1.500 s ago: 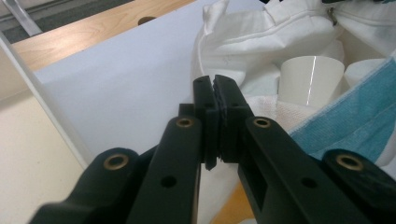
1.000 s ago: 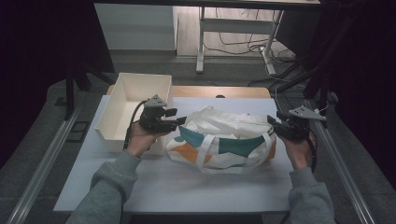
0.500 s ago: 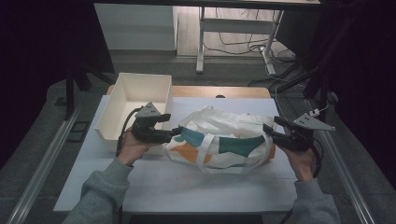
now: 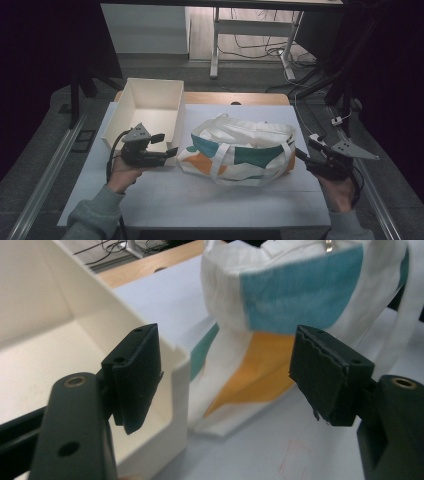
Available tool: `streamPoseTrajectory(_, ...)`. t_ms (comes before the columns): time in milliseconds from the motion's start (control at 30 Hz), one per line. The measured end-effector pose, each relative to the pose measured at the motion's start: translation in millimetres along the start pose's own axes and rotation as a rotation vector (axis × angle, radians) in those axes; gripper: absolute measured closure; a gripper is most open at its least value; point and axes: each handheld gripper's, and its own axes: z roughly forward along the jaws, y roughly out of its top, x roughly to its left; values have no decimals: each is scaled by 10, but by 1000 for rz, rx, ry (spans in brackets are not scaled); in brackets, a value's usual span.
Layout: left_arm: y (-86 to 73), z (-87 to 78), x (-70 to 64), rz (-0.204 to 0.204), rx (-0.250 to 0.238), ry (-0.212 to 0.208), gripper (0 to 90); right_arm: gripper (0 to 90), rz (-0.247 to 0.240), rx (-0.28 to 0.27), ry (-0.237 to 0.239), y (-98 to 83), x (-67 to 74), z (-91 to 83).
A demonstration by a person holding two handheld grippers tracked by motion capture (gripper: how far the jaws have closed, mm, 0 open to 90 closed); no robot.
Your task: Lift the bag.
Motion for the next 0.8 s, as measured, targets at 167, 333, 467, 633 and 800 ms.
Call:
streamPoseTrajectory(167,-177,-25,-29,-9,28,-1,279,344,12,53,1,-175,9,7)
streamPoseTrajectory(333,-348,-17,-8,-21,63,22,275,338,-7,122,8,-325,54,75)
streamPoseTrajectory(467,-456,-5,8,-32,93,32,266,334,-22,171,21,-442,115,136)
streamPoseTrajectory(633,-547,-1,5,-29,115,44,249,329,-42,217,45,-550,195,213)
streamPoseTrajectory(800,-643,39,19,-47,142,49,239,326,-58,256,66,-622,269,317)
